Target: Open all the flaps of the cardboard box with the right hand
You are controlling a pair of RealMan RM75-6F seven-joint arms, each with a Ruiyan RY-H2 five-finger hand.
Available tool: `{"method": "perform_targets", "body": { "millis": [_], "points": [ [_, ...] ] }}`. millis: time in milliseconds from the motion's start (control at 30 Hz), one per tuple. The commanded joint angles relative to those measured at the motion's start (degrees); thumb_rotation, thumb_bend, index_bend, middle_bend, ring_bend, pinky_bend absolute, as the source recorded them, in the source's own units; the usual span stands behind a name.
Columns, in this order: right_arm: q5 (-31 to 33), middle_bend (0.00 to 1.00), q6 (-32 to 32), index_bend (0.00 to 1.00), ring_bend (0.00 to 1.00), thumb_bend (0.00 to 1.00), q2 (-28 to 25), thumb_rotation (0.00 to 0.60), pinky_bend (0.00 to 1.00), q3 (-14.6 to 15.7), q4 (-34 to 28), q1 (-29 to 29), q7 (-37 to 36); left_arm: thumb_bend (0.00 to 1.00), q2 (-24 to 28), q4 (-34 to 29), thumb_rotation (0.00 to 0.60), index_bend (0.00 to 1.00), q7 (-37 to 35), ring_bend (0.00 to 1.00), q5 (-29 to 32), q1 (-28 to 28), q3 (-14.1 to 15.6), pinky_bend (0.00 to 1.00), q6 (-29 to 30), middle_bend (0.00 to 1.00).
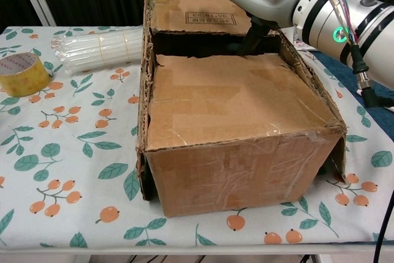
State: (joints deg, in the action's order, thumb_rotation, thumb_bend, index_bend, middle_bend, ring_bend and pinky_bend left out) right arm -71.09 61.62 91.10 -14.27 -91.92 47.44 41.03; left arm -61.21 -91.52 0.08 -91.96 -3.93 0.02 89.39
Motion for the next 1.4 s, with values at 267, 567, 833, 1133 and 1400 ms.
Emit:
{"method": "perform_targets", "body": {
  "millis": [267,567,833,1133,1400],
  "points": [
    [2.29,0.0,-0.48,0.0,0.0,0.25,2.91,0.6,0.0,-7.53,6.82,6.94,1.76,0.0,-0.07,1.13,0.511,0.06,-1.52,0.1,0.31,0.7,-0.06,0.17,0.85,0.09],
    [7.75,0.0,-1.29,0.0,0.0,0.24,6.27,0.6,0.0,-17.82,21.45,18.01,3.15,0.0,0.55,1.84,0.51,0.06,-2.91,0.1,0.46,0.79,-0.15,0.17,0.71,0.09],
    [9.91,0.0,-3.66,0.0,0.0,0.24,12.18,0.6,0.0,-18.8,37.38,25.67,-1.31,0.0,1.49,1.25,0.51,0.06,-4.5,0.1,0.55,1.01,-0.1,0.17,0.81,0.09],
    [5.27,0.0,-0.51,0.0,0.0,0.24,11.85,0.6,0.0,-15.02,39.28,24.27,-10.38,0.0,0.95,1.46,0.512,0.06,-4.27,0.1,0.79,0.72,-0.11,0.17,-0.12,0.09],
    [1.64,0.0,-0.61,0.0,0.0,0.42,1.33,0.6,0.0,-10.52,21.3,17.69,-15.44,0.0,1.13,0.4,0.514,0.06,-2.97,0.1,0.41,0.79,0.31,0.17,-0.49,0.09]
  ]
}}
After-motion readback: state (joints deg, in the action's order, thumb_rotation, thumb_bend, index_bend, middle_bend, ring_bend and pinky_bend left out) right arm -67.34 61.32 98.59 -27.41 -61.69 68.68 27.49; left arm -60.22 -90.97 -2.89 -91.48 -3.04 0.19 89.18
